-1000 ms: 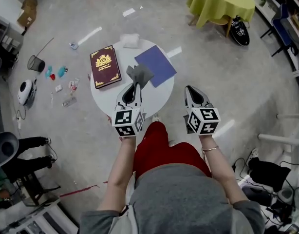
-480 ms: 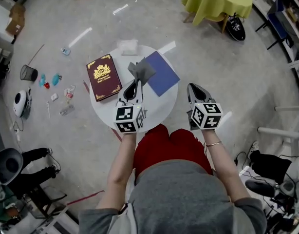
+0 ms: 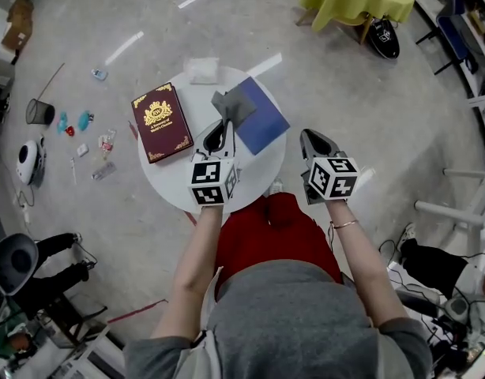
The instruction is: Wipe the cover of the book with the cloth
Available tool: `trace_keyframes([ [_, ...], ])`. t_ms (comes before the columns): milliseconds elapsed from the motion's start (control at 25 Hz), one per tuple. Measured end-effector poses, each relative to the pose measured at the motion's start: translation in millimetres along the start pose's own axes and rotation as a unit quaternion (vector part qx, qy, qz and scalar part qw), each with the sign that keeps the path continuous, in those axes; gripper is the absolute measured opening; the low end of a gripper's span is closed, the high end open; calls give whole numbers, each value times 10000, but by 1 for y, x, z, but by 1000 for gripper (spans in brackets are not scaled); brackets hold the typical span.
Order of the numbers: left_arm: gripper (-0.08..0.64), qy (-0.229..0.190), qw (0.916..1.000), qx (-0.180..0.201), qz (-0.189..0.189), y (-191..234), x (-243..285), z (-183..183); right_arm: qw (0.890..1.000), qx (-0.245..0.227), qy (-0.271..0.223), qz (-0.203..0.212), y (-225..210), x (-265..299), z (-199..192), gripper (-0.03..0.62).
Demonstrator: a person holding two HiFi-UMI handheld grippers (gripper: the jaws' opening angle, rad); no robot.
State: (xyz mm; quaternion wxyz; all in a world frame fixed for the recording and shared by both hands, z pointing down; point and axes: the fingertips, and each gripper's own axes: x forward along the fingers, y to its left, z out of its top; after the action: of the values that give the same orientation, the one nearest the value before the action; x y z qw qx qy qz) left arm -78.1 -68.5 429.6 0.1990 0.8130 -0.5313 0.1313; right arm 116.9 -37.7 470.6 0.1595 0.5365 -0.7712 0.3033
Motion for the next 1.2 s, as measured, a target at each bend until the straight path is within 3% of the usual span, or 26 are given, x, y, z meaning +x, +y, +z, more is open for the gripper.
trace_keyframes([
  [600, 25, 336, 9994, 21, -54, -9, 68, -14, 9945, 454, 905, 267, -33, 63, -37, 31],
  [1200, 25, 784, 9968, -110, -59, -6, 95, -58, 9822, 874, 1566, 564, -45, 101, -70, 32],
])
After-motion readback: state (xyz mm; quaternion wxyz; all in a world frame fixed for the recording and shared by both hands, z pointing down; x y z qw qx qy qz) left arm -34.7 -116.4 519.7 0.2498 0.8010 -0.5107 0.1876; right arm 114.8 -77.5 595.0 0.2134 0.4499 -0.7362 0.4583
